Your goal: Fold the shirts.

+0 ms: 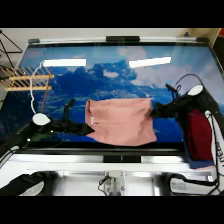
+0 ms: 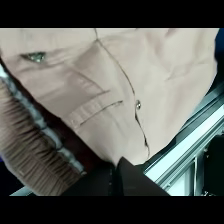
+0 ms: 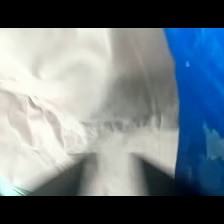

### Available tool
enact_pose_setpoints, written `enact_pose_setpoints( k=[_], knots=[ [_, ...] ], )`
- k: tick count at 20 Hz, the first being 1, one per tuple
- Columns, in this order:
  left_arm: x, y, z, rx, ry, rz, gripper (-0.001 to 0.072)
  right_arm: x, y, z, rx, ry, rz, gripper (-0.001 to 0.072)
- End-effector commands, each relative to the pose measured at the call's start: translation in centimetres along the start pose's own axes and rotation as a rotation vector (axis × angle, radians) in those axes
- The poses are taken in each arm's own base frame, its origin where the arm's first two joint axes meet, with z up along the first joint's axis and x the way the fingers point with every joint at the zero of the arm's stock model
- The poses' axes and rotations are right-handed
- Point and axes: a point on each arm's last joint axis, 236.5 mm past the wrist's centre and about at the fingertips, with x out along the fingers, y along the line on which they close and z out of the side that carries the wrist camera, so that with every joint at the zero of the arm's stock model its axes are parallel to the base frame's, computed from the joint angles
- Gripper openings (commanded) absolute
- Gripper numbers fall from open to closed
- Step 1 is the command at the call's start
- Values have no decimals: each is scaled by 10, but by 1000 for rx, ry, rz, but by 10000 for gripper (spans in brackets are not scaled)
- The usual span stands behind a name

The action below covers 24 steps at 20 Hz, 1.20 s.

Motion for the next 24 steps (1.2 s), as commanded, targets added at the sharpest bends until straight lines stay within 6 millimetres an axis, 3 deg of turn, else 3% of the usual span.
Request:
enact_pose_setpoints(
  k=[1, 4, 6, 9, 10, 12, 13, 16, 18, 20, 24],
  knots=[
    [-9, -4, 6, 11, -32, -4, 33, -9, -9, 8, -21, -13, -63, 689],
    [-9, -4, 6, 12, -33, -4, 33, 11, -37, -6, 43, 60, -100, 688],
    [-9, -3, 6, 11, -33, -3, 33, 27, -37, -4, 80, 71, -53, 688],
    [-9, -3, 6, 11, -33, -3, 33, 47, -31, 16, 65, 20, 1, 665],
    [-9, -3, 6, 11, -33, -3, 33, 51, -24, 21, 43, 3, 26, 546],
    [-9, -3, 6, 11, -33, -3, 33, 51, -10, 25, -38, -13, 71, 109],
    [-9, -3, 6, 12, -33, -3, 33, 46, -3, 25, -63, -7, 86, 47],
    [-9, 2, 4, 34, -24, 23, 33, 12, 13, 46, -115, -78, 104, 48],
    [-9, 4, 4, 36, -24, 28, 33, -16, 33, 76, -141, -204, 122, 47],
    [-10, 5, 4, 39, -24, 33, 33, -30, 56, 105, -120, -320, 154, 48],
    [-10, 12, 1, 58, -11, 62, 32, -2, 82, 127, -159, -394, 99, 47]
  ],
)
